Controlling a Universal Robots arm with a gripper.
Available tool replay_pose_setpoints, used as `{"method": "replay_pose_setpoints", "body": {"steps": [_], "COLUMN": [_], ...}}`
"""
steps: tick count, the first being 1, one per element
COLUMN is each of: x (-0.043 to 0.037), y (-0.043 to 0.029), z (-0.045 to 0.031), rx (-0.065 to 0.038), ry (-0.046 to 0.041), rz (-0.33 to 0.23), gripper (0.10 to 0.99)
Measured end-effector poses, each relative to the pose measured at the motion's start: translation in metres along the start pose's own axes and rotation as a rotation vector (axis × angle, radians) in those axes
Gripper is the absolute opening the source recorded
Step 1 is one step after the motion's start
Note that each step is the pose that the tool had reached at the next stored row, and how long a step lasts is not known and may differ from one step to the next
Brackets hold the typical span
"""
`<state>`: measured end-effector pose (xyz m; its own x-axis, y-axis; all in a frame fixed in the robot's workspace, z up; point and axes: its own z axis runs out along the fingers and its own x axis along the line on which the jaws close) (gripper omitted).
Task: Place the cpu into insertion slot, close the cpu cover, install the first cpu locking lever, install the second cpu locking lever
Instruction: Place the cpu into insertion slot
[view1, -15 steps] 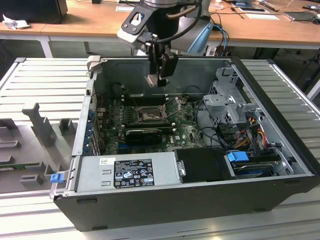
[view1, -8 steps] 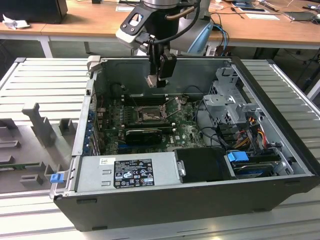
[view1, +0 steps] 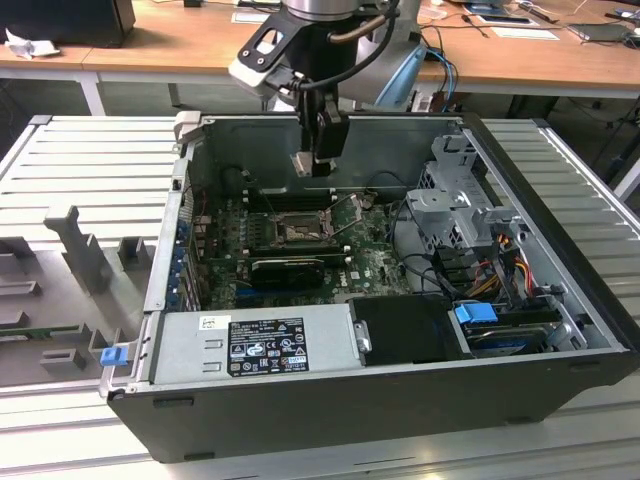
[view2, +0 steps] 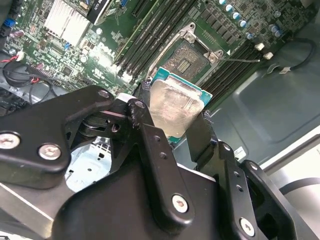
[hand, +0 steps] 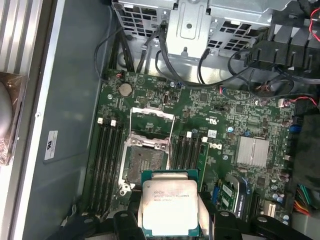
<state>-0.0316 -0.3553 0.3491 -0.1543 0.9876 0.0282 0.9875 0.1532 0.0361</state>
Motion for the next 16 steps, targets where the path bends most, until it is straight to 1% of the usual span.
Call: {"method": "replay_pose_setpoints", "body": {"steps": [7, 12, 13, 16], "x": [-0.0001, -0.0001, -0.0002, -0.0002], "y": [-0.0001, -0.0002, -0.0002, -0.0003], "z": [0.002, 0.0046, 0.0055, 0.0069], "rx": [0.0, -0.001, -0.001, -0.001], "ry": [-0.0014, -0.0029, -0.0034, -0.0038], "rz": [0.042, 0.087, 0.103, 0.12], "gripper": [0.529, 0.529, 0.529, 0.529]}}
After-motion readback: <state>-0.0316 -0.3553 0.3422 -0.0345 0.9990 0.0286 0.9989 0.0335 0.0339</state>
